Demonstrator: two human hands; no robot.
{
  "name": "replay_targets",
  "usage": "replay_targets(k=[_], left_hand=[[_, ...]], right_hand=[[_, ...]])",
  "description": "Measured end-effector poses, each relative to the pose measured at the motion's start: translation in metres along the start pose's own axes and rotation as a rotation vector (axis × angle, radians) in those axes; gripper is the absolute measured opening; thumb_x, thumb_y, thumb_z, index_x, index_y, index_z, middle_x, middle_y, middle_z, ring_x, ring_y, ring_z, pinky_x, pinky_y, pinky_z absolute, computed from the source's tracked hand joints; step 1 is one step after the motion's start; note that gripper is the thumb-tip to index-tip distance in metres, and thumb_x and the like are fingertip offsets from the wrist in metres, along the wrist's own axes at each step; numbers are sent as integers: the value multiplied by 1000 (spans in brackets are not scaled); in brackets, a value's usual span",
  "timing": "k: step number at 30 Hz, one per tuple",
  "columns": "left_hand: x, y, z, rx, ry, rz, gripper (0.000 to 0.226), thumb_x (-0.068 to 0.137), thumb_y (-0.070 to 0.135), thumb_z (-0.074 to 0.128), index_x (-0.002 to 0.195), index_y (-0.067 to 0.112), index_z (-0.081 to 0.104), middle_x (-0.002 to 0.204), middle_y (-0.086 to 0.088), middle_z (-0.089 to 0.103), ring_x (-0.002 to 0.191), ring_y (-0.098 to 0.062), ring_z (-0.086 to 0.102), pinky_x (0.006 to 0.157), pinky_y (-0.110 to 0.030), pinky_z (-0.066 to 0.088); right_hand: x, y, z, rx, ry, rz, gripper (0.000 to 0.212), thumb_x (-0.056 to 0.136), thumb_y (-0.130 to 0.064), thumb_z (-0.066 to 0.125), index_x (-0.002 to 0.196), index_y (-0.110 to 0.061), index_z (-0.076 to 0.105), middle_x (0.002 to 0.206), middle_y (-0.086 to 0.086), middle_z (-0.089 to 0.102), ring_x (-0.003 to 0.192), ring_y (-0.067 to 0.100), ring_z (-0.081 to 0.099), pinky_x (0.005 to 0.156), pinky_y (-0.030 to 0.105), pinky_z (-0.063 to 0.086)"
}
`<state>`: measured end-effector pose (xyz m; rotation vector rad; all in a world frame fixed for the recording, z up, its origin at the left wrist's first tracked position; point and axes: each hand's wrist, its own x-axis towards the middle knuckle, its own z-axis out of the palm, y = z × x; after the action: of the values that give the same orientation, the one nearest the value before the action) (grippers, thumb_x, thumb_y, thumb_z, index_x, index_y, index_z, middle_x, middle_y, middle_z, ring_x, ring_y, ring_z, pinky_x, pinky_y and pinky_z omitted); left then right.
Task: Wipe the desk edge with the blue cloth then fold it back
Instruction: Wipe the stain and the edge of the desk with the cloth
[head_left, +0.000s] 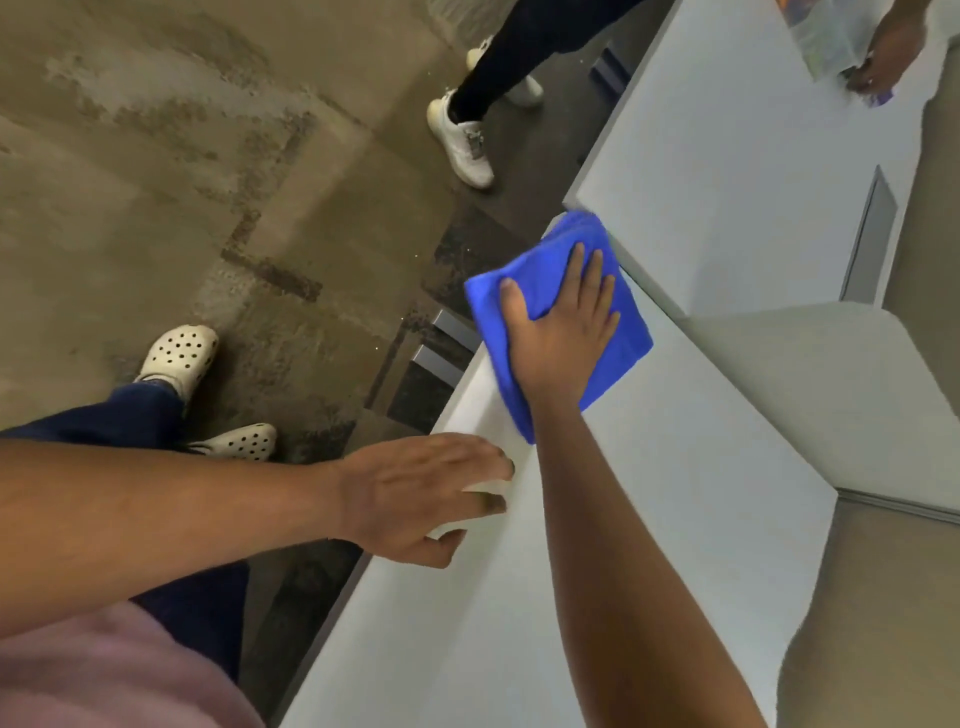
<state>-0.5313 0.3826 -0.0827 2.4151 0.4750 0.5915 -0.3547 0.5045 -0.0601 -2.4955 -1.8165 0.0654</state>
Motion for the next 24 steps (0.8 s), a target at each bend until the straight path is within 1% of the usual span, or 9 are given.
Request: replay_targets(k=[2, 4, 6, 8, 10, 13, 18, 21, 24], left_hand=[[-9, 5, 1, 7, 178, -166, 45, 91, 34, 69, 124, 4, 63, 130, -17, 58, 128, -38, 56, 114, -50, 46], [-17, 7, 1, -87, 303, -487, 62, 94, 46, 64, 137, 3, 52, 143, -16, 49, 139, -32, 47, 118, -50, 43], [-12, 10, -3, -366, 358, -867, 83, 95, 60, 53, 159, 12, 32, 163, -9, 31, 150, -22, 34, 120, -41, 36], [6, 15, -1, -666, 312, -1059, 82, 101, 64, 47, 166, 24, 17, 173, -1, 21, 157, -18, 25, 122, -36, 29], [22, 24, 8, -775, 291, -1043, 74, 105, 56, 44, 167, 25, 16, 171, 1, 29, 156, -17, 32, 118, -25, 31], [27, 32, 16, -595, 335, -1039, 71, 107, 49, 40, 167, 19, 16, 169, 2, 35, 151, -13, 38, 108, -3, 21], [25, 29, 22, -583, 324, -1033, 75, 104, 58, 36, 167, 23, 16, 167, 2, 39, 148, -17, 45, 114, -25, 38], [23, 28, 24, -561, 317, -1042, 75, 103, 58, 37, 167, 24, 16, 166, 1, 40, 147, -19, 46, 118, -38, 43], [25, 30, 20, -526, 305, -1057, 73, 105, 54, 39, 167, 23, 15, 166, 0, 39, 147, -21, 45, 117, -39, 42]], right_hand=[[-30, 16, -6, 9, -48, -105, 90, 94, -76, 34, 167, -28, 13, 176, -2, 16, 163, 25, 13, 131, 49, 9], [-46, 42, -11, 78, -84, -171, 81, 99, -70, 35, 166, -31, 12, 176, -7, 15, 164, 21, 9, 133, 46, 8], [-43, 63, -13, 131, -82, -144, 72, 103, -63, 36, 166, -34, 14, 175, -10, 16, 164, 18, 9, 133, 47, 10], [-27, 75, -13, 167, -53, -32, 70, 104, -59, 36, 166, -32, 17, 175, -10, 20, 163, 18, 12, 133, 49, 12], [-5, 81, -15, 201, -24, 96, 71, 104, -56, 36, 166, -26, 20, 174, -7, 24, 162, 19, 15, 132, 50, 13], [22, 89, -17, 221, -26, 83, 67, 107, -47, 42, 165, -20, 25, 172, -3, 29, 161, 20, 19, 131, 50, 14], [52, 72, -11, 159, -72, -124, 63, 108, -50, 37, 161, -17, 34, 167, 3, 40, 156, 24, 32, 131, 48, 17], [72, 49, -8, 145, -27, -194, 57, 107, -52, 33, 148, -17, 51, 147, 5, 60, 137, 27, 54, 122, 47, 34], [83, 31, -11, 107, 30, -247, 49, 108, -50, 39, 131, -12, 61, 124, 9, 69, 114, 31, 63, 105, 44, 44]])
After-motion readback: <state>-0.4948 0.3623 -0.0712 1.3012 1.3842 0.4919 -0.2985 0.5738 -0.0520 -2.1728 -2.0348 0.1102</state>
